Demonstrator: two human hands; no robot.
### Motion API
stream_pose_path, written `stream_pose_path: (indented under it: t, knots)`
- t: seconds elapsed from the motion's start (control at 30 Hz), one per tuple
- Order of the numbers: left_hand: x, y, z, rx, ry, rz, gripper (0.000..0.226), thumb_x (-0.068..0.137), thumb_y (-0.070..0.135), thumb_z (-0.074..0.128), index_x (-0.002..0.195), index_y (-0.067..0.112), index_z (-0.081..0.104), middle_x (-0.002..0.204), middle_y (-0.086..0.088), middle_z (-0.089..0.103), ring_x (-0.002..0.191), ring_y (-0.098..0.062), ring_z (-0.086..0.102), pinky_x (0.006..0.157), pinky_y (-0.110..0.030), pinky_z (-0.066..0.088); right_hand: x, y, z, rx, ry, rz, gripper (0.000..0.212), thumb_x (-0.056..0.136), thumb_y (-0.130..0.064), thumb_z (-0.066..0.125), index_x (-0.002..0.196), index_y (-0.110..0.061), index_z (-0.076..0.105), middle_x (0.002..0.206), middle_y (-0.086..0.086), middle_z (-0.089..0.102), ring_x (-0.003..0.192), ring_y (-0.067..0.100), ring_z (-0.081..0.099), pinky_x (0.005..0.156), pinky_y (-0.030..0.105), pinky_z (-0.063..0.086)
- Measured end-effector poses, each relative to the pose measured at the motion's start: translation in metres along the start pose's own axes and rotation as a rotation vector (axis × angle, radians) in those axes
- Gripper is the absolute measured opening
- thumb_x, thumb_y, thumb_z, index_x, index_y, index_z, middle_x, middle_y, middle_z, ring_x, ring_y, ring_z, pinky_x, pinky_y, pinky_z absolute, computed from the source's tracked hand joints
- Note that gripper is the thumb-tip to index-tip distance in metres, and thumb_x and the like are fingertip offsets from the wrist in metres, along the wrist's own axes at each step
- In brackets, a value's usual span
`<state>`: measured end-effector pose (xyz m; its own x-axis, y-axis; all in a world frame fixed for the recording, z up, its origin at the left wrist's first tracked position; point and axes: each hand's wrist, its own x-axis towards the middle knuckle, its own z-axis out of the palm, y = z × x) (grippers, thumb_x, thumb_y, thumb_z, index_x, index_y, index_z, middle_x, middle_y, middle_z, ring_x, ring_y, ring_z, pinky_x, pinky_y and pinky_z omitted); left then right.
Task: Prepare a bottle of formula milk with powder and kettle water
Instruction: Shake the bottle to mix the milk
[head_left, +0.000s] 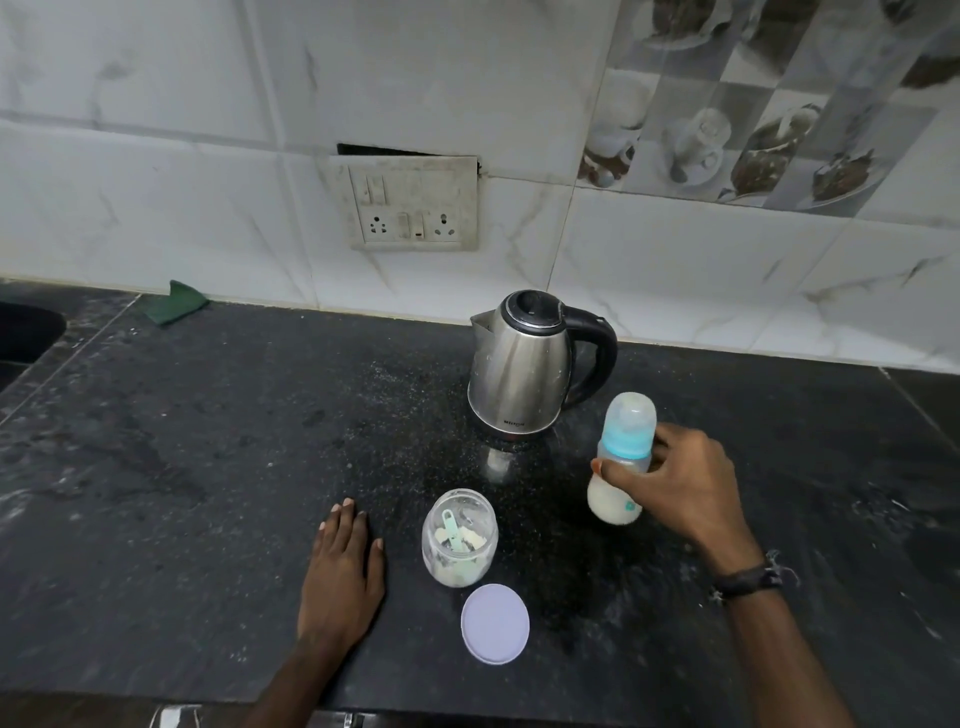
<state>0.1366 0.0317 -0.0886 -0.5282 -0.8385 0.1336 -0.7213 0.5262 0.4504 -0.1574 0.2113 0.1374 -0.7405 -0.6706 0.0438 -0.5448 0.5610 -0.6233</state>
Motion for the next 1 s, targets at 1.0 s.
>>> stream_pose_path:
  t: [1.0]
  knots:
    - [-0.0014, 0.0043, -0.0049, 0.002, -0.012, -0.011, 0.062, 0.098, 0.041, 0.028, 0.135, -0.001, 0.056, 0.152, -0.02, 0.042, 0.144, -0.033, 0.037, 0.119, -0.048, 0.029, 0.0069, -0.0018, -0.0083, 0.005, 0.025, 0.04, 0.04, 0.059, -0.052, 0.084, 0.089, -0.027, 0.075, 0.082, -0.009, 0.076, 0.079, 0.012, 0.073, 0.074, 0.041, 0.06]
